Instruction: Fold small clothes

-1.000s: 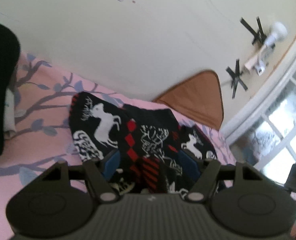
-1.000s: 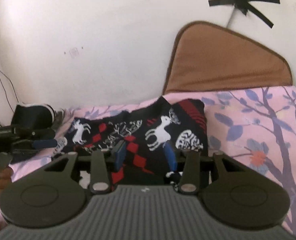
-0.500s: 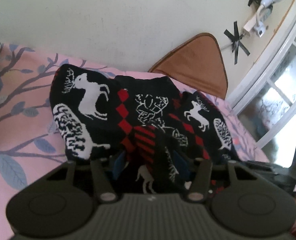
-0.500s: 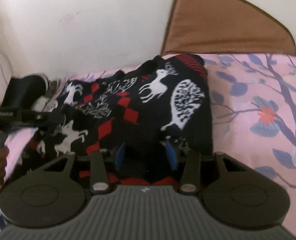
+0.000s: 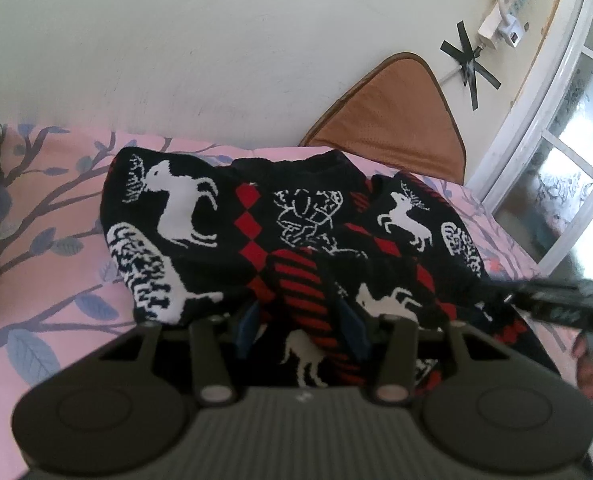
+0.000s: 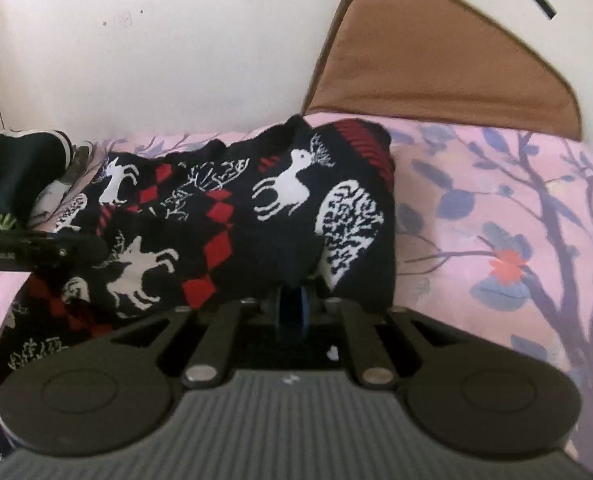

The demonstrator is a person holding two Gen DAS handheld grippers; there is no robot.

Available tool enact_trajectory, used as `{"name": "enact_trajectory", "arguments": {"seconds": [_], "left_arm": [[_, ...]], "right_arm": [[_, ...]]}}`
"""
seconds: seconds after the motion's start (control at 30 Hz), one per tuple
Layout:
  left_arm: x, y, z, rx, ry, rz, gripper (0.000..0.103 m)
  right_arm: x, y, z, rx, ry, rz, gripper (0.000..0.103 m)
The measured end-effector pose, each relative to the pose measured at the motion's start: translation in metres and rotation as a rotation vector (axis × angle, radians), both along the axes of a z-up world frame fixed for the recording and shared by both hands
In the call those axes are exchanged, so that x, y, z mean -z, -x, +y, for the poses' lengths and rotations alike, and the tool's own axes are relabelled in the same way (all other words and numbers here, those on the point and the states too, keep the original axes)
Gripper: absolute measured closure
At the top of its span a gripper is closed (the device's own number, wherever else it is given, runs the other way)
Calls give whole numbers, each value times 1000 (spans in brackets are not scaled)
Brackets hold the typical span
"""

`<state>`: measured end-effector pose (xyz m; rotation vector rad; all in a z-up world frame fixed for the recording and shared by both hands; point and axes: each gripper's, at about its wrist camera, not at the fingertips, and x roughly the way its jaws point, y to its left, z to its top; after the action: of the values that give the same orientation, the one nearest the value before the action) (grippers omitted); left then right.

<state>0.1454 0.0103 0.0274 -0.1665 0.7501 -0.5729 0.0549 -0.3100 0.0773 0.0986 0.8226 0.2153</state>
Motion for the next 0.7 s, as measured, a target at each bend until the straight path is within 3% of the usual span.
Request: {"name": "enact_trajectory", "arguments": {"seconds": [0.07, 0.17, 0.23, 0.3, 0.33, 0.4, 0.57, 0.7], "left_arm": [[0, 1, -1, 2, -12, -5, 58], [0, 4, -8, 6, -57, -35, 57], [-1, 7, -15, 6, -101, -58, 56], [-5, 10, -18, -1, -141, -54, 56], [-9, 13, -15, -11, -145, -36, 56], [-22, 25, 1, -28, -104, -28, 56], [-49, 75, 60, -83, -21, -11, 54], [-55, 120, 86, -85, -16, 43, 53]], "right_arm": [[-13, 7, 1, 7, -9, -76, 71], [-24, 4, 4, -9, -48, -125, 71], [-20, -3, 8, -33, -102, -106, 71], [3, -16, 14, -66, -141, 12, 70], [15, -19, 13, -72, -152, 30, 71], [9, -16, 6, -43, -184, 46, 70], [-32, 49, -23, -65, -273, -44, 69], [-42, 112, -51, -113, -326, -50, 69]]}}
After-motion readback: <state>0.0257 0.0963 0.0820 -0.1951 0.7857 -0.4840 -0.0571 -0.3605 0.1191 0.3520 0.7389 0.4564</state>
